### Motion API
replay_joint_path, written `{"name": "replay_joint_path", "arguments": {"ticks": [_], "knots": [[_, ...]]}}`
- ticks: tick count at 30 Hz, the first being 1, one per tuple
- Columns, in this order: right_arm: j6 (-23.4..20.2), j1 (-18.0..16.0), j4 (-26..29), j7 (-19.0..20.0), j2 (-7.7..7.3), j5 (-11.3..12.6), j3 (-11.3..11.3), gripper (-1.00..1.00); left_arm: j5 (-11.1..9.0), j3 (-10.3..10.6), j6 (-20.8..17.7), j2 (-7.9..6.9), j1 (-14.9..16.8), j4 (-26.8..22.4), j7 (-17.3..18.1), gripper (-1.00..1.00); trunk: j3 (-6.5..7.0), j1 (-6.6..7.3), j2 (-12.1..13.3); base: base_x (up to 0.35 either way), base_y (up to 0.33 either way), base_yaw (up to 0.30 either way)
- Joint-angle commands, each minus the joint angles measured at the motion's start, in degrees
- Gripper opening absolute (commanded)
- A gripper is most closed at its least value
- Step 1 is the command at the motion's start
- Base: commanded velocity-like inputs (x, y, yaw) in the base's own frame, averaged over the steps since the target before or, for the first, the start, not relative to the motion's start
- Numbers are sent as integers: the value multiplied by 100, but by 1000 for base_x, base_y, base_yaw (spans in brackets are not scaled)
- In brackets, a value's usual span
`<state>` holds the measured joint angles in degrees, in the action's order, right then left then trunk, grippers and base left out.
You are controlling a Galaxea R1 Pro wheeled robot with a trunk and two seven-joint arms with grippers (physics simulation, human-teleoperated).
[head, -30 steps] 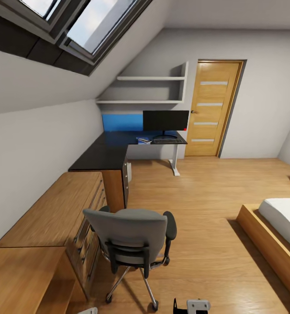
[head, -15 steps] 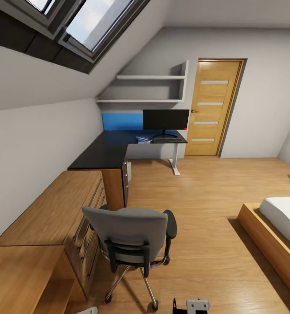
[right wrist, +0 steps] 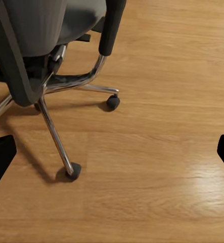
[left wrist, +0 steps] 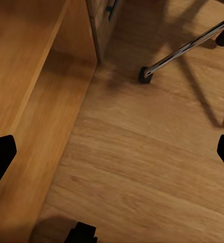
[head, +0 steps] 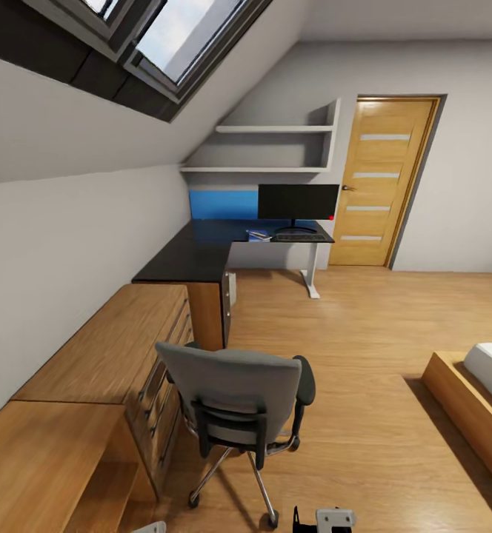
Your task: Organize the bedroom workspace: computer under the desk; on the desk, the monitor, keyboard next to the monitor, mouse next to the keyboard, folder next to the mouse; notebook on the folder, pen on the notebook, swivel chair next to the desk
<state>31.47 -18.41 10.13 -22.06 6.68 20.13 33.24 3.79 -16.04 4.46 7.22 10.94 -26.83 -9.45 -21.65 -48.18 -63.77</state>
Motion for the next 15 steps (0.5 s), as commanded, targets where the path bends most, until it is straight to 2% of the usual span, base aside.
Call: {"name": "replay_joint_path", "arguments": {"ticks": [1,15], "knots": [[17,-5,-3,-27,0,43,49,100,40,-30,18,6,5,3,-4,100,-25,-23,-46,0,0,36],[17,-4,-3,-27,-8,43,43,100,58,-23,21,15,5,3,-16,100,-276,-330,-607,0,0,10]]}}
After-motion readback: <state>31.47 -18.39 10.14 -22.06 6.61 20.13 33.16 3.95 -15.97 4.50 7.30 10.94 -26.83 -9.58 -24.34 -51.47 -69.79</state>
